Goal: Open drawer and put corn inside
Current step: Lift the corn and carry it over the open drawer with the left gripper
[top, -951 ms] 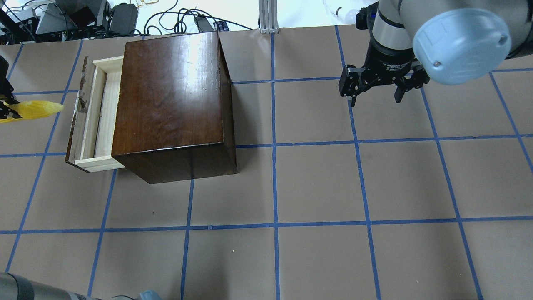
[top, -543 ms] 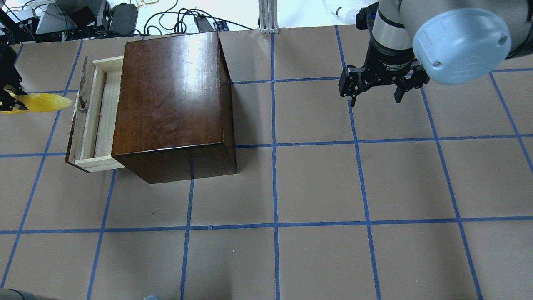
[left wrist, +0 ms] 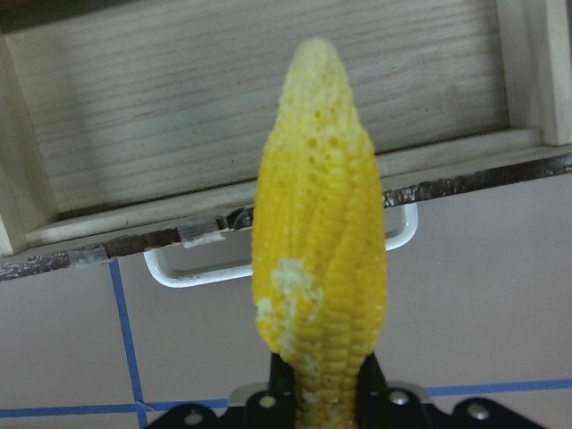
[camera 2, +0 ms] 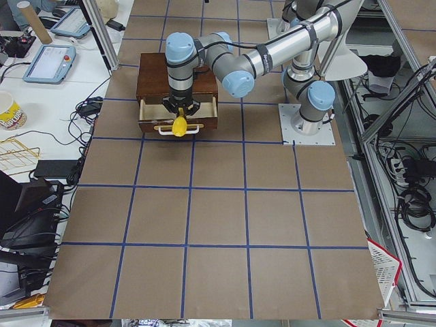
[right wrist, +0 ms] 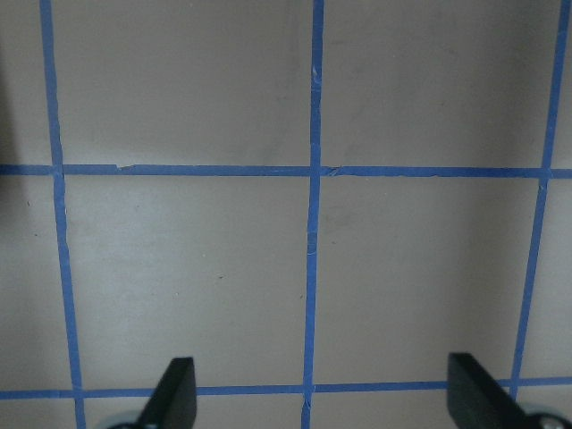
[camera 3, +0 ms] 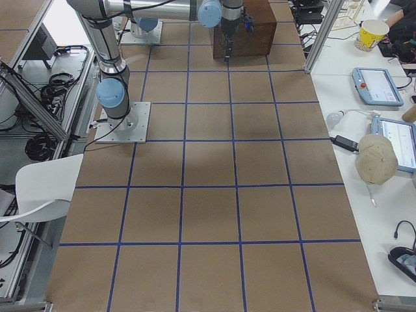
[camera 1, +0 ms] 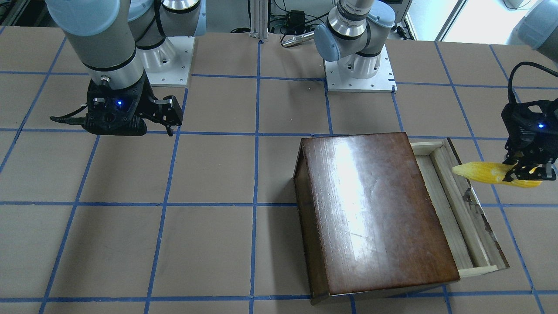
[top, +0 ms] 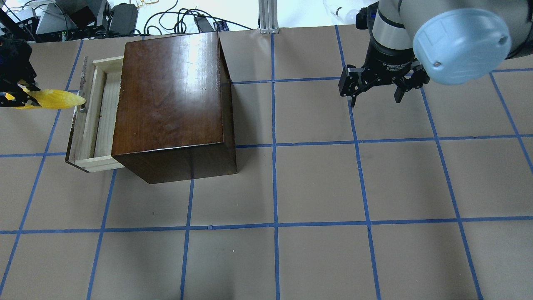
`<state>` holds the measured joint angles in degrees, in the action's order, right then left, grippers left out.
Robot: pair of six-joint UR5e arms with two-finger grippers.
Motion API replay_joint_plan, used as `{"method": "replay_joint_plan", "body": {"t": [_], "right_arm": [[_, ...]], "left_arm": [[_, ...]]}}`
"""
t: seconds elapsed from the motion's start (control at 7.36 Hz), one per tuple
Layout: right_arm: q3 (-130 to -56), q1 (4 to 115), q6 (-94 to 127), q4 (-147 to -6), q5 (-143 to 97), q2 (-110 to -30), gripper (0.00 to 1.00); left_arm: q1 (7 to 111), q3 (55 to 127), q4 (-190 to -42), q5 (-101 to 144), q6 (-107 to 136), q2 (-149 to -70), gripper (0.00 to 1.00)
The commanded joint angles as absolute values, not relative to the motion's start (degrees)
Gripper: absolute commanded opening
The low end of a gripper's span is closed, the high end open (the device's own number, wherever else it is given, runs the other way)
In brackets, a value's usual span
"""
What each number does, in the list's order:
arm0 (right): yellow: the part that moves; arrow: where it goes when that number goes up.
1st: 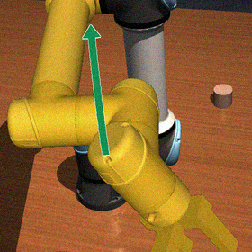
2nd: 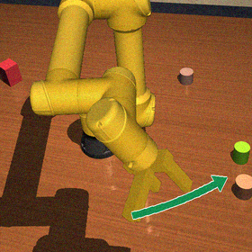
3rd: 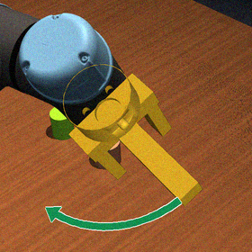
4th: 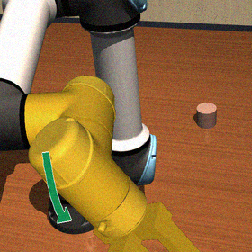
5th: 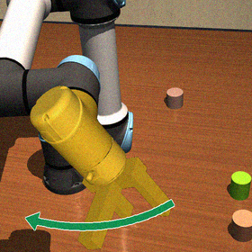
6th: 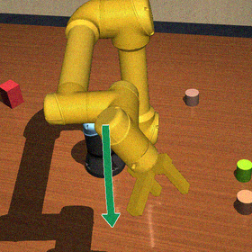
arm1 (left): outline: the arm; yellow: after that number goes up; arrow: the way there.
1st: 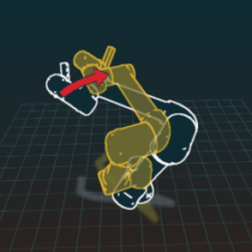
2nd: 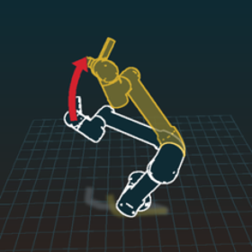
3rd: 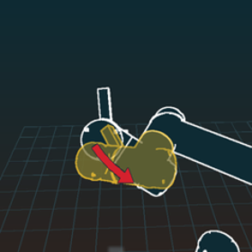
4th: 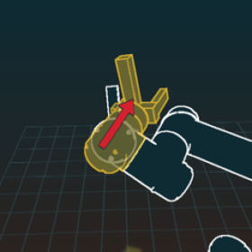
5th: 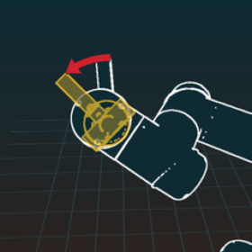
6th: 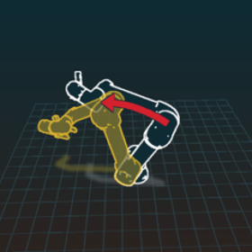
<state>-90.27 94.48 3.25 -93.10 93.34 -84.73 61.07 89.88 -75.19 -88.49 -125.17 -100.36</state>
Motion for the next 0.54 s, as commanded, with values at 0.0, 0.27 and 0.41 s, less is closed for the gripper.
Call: {"method": "replay_joint_plan", "body": {"t": [0.0,0.27,0.41], "right_arm": [[-90.3,94.5,3.3,-93.1,93.3,-84.7,1.0],[-90.3,94.5,3.3,-93.1,93.4,-84.7,1.0],[-90.3,94.5,3.3,-93.1,93.4,-84.7,1.0]], "left_arm": [[62.5,89.5,-75.1,-88.0,-122.8,-100.3,0.0],[62.9,89.5,-75.1,-87.5,-109.1,-101.2,0.0],[63.2,89.4,-75.0,-87.5,-100.9,-101.2,0.0]]}}
